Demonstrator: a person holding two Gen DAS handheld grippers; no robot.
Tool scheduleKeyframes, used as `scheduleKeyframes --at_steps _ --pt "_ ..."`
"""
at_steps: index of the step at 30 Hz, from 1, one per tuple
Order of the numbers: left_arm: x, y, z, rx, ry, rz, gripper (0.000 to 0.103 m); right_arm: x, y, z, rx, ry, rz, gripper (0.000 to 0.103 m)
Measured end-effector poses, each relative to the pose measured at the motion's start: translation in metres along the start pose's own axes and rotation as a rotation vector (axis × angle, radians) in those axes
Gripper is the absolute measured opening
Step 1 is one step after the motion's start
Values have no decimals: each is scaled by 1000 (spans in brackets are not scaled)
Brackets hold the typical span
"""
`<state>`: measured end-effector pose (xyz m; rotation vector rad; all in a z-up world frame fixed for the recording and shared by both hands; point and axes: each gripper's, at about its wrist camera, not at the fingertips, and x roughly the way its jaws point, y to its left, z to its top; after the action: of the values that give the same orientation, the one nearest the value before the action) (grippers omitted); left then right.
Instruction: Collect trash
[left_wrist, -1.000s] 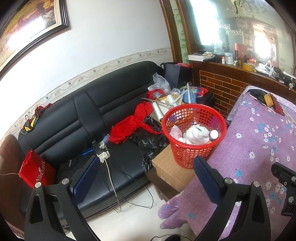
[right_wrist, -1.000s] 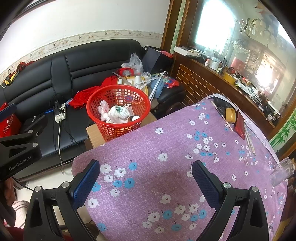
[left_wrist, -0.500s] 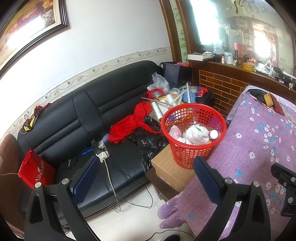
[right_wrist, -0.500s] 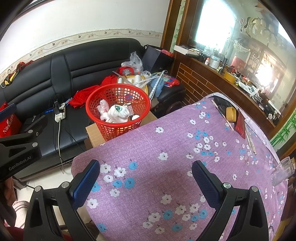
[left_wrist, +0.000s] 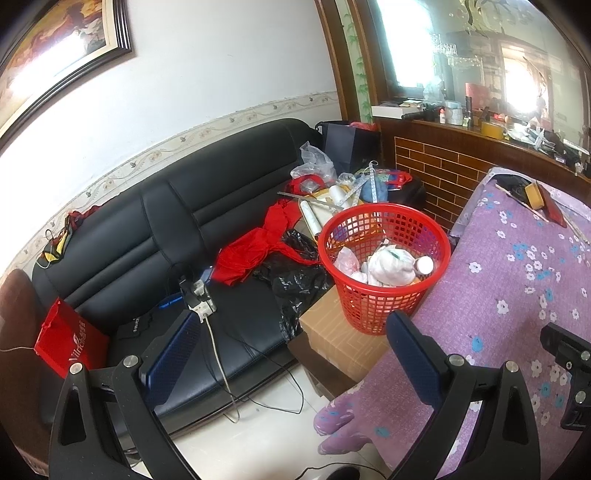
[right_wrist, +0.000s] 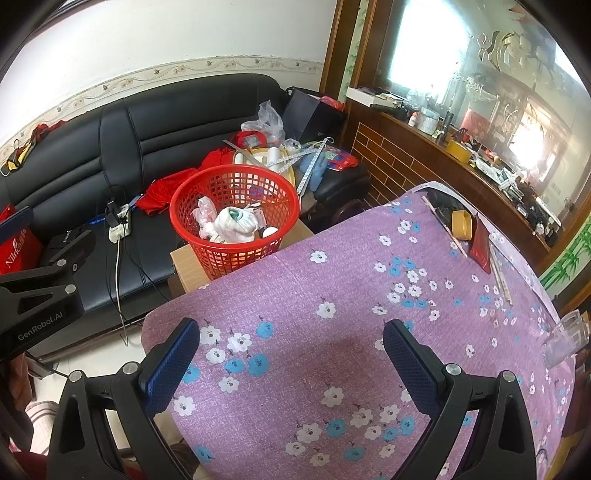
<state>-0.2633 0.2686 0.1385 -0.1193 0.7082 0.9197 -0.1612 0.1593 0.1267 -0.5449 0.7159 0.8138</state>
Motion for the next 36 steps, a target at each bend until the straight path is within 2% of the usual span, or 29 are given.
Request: scheduleKeyframes --at_steps 11,16,20,25,27,30,33,36 --pt "10 -25 -6 73 24 -64 100 8 -18 -16 69 51 -37 101" --pt "12 -55 -13 176 12 -120 100 18 -39 -40 155 119 -70 101" --pt "12 -95 -28 284 17 -212 100 24 -73 -81 276 199 -130 101" --pt "1 -167 -57 429 62 -414 100 18 -128 -149 460 288 -229 101" --pt "-10 -200 -66 474 85 -514 100 8 -156 -181 557 306 -287 101" --pt "-24 -242 -77 529 99 -613 100 -8 -194 -223 672 306 -368 101" --pt "-33 -279 -84 558 111 -662 100 -19 -226 -253 740 292 -439 101" --pt "-38 -311 -89 583 104 -674 100 -21 -251 -269 794 268 -448 101"
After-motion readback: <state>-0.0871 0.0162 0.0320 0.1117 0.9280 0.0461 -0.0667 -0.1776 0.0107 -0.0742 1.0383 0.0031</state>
